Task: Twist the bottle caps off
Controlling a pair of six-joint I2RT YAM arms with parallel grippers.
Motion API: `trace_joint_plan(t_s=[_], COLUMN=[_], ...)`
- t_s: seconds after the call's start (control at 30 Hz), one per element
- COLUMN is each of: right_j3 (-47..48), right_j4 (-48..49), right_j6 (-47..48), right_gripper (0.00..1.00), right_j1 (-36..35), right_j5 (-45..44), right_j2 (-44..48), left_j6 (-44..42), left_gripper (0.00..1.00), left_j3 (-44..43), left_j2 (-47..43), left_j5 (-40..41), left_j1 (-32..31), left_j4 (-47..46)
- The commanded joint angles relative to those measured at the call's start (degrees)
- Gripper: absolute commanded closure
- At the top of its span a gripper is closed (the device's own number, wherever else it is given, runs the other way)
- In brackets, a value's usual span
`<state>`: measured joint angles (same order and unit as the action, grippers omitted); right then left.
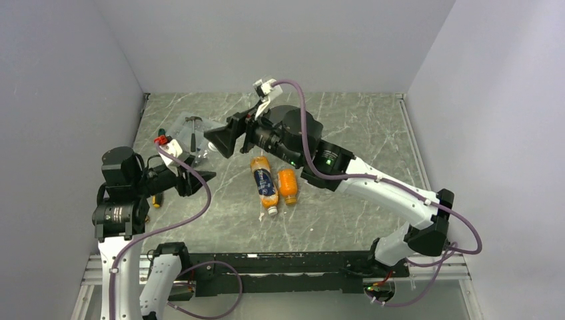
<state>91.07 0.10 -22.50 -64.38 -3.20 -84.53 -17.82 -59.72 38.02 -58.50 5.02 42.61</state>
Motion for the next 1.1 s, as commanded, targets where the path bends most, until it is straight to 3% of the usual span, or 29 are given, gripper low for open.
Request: trace_joint_plan(t_s=[0.0, 0.43, 0.87, 0.97, 1.07], right_j3=[5.6, 7.7, 4.6, 2.9, 0.2], right_j4=[-5.6, -4.2, -0.4, 3.6, 9.3], right_j6=[-3.0, -5.9, -5.7, -2.7, 1.1], right_gripper=[0.19, 0.38, 0.91, 0.97, 0.99], right_j1=[0.2, 0.0, -0.1, 0.0, 0.8], right_j5=[-6.4, -3.9, -3.6, 0.9, 12.0], right_j2=[-3.4, -6.6, -5.4, -4.0, -1.6], left_j6=[-1.2, 0.5, 2.1, 3.8, 6.6], left_gripper=[0.75, 0.75, 0.76, 0.76, 0.74], left_j3=[0.7, 1.9, 1.8, 0.0, -2.9], left_j2=[-1.1, -1.1, -0.9, 0.3, 2.2], left_j5=[4.8, 5.9, 3.7, -0.6, -8.5], left_j1=[0.1, 0.1, 0.1, 0.1, 0.2], left_j4=[-5.5, -7.3, -6.6, -5.3, -3.1])
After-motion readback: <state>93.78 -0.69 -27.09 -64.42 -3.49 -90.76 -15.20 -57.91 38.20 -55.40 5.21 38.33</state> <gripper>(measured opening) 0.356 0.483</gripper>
